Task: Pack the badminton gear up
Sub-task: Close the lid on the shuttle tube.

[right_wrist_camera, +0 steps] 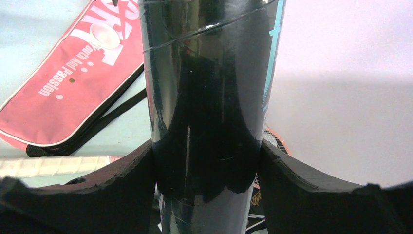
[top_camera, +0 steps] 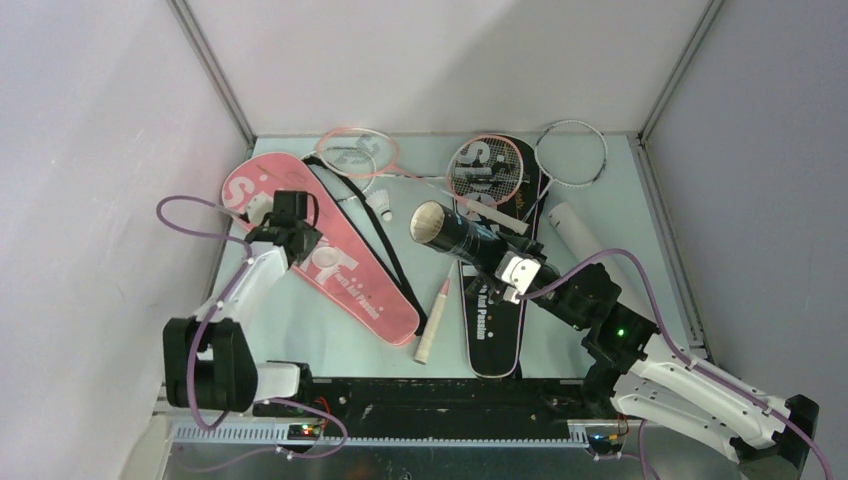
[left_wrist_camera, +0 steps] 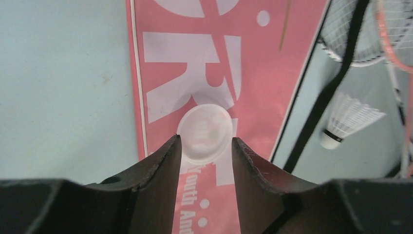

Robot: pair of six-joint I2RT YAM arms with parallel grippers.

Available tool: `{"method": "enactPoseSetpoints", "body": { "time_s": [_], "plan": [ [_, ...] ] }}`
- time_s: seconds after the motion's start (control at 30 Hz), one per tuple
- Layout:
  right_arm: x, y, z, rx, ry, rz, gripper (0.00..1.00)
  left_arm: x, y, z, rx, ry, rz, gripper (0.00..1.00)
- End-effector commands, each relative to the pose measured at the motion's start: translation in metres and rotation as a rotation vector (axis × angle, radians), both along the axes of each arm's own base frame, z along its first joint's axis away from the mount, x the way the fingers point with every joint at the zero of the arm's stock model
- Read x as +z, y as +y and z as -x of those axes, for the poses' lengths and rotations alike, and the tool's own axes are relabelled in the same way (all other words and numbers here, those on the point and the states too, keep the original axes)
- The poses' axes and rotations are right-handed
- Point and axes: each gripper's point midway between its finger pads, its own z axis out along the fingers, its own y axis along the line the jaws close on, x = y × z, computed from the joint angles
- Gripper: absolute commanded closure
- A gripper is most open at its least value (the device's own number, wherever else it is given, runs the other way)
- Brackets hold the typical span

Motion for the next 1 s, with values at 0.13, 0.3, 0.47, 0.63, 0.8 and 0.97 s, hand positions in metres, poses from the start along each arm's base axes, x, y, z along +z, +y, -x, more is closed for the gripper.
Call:
{"method": "enactPoseSetpoints", "body": {
  "time_s": [0.13, 0.3, 0.47, 0.63, 0.8, 0.97],
  "plan": [
    [0.032, 0.001, 0.002, 0.014, -0.062, -0.095, 0.7, -0.047, 0.001, -0.016, 0.02, 0.01, 0.093, 0.52],
    [0.033, 0.001, 0.002, 0.014, -0.066, -0.093, 0.7, -0.063, -0.001, -0.013, -0.001, 0.063, 0.1, 0.56],
    [0.032, 0.0, 0.001, 0.008, -0.065, -0.089, 0.7, -0.07, 0.006, -0.014, 0.004, 0.082, 0.106, 0.59],
    [0.032, -0.001, 0.002, 0.005, -0.065, -0.086, 0.7, -0.078, 0.009, -0.008, 0.007, 0.133, 0.094, 0.62],
    [0.032, -0.002, 0.001, 0.001, -0.068, -0.085, 0.7, -0.08, 0.008, -0.006, 0.002, 0.136, 0.102, 0.81],
    [0.032, -0.003, 0.003, 0.003, -0.067, -0.084, 0.7, -0.077, 0.007, -0.008, -0.015, 0.13, 0.119, 0.99]
  ]
}}
